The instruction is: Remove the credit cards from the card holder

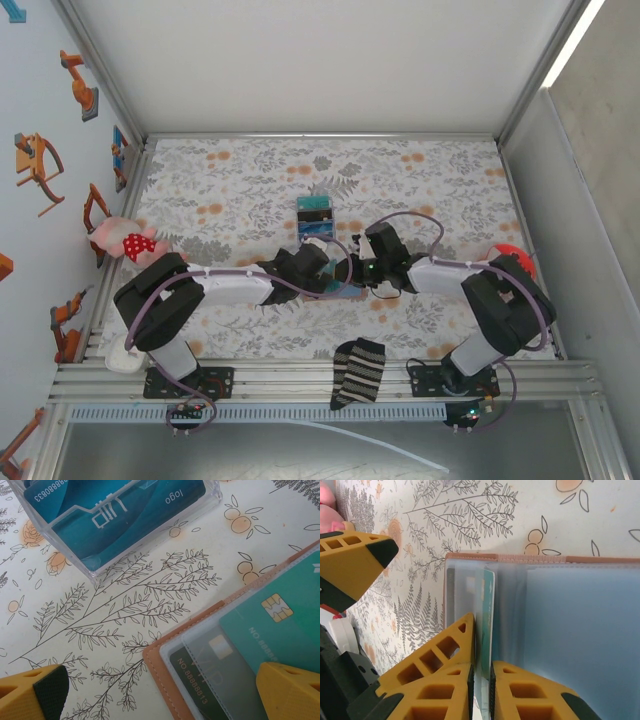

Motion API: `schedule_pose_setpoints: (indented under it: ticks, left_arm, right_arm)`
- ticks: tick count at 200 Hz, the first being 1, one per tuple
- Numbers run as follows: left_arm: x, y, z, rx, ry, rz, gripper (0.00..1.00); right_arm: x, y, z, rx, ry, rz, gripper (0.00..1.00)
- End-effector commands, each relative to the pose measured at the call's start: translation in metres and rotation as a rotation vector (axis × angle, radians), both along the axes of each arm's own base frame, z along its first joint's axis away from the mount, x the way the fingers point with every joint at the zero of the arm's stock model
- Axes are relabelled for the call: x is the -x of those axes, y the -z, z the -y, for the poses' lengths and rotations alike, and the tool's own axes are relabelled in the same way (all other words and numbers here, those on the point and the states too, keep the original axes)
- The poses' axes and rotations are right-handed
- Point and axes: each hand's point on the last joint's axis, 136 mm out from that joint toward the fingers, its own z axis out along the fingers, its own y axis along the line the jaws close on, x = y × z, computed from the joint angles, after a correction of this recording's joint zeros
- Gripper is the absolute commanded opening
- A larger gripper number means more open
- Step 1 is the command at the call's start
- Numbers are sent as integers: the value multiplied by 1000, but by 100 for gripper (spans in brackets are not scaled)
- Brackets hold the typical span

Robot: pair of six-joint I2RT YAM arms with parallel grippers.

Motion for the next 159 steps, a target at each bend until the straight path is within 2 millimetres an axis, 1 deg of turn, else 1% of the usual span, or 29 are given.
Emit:
schedule_pose_setpoints:
  ticks: [1, 14, 35, 78, 99, 120, 159]
  left_arm:
    - [4, 2, 3, 14, 2, -17, 97]
    - [4, 1, 3, 16, 0, -15, 97]
    - [3, -2, 1, 18, -5, -7, 97]
    - [3, -1, -6, -4, -18, 1, 97]
    - [3, -2, -9, -10, -26, 7, 97]
    - [2, -8, -10, -5, -33, 20, 97]
    - [-2, -30, -11, 23, -37, 56, 97]
  right_arm:
    - [-2, 1, -6, -43, -3, -4, 16]
    - [-2, 4, -5, -38, -2, -8, 14]
    - [-2, 3, -1, -13, 5, 10, 10]
    - [-2, 3, 21, 135, 20, 39, 4]
    - [-2, -5, 25, 156, 14, 57, 4]
    - [-2, -17, 25, 150, 7, 81, 4]
    - [0, -36, 31, 172, -10, 129, 4]
